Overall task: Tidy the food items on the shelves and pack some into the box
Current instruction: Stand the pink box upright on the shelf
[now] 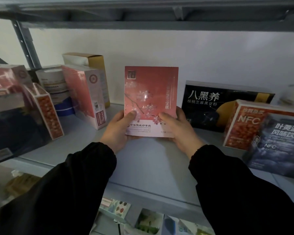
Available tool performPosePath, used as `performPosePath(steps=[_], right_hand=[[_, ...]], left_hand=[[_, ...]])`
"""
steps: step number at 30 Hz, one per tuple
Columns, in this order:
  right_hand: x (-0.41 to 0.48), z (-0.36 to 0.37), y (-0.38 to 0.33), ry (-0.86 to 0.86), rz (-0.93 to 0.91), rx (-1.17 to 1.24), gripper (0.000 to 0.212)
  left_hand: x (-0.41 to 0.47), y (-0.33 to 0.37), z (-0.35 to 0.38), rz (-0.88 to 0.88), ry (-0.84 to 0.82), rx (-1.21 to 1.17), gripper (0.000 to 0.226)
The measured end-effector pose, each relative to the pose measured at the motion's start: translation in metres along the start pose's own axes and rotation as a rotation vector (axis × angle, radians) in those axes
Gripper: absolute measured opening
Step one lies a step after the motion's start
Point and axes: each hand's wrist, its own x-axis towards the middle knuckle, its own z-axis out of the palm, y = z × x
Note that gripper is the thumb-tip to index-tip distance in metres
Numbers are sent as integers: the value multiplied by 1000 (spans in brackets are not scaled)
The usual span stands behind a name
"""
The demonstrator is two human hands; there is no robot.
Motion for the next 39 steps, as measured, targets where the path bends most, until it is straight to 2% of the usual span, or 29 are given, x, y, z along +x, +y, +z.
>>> performPosePath(steps=[4, 7, 12, 16, 19, 23, 29, 33, 36, 39], right_hand=[[0, 4, -5, -18, -90, -8, 42], [-1, 6, -9, -154, -23, 155, 37], [-3, 5, -16, -215, 42, 226, 37], [-8, 9, -19, -296, 49, 106, 38], [-10, 11, -21, -407, 85, 13, 26], [-13, 10, -23, -413, 98, 4, 33], [-13, 11, -22, -399, 36, -32, 32], [-5, 12, -17, -361, 62, -76, 36], [-1, 7, -8, -362, 53, -80, 47], [-7, 4, -9, -237, 40, -48, 80]], left_hand=[[8, -7, -4, 26, -11, -37, 67], [12, -11, -10, 24, -91, -38, 72], [11, -9, -12, -73, -194, -56, 115], [10, -9, -11, -56, -298, -8, 115], [11, -13, -13, -72, -347, -2, 117], [13, -15, -16, -66, -402, 21, 114], [12, -14, -15, -76, -392, -3, 113], [10, -14, -14, -78, -380, -13, 110], [11, -16, -14, -66, -325, -2, 105], [9, -16, -14, -50, -296, 0, 76]])
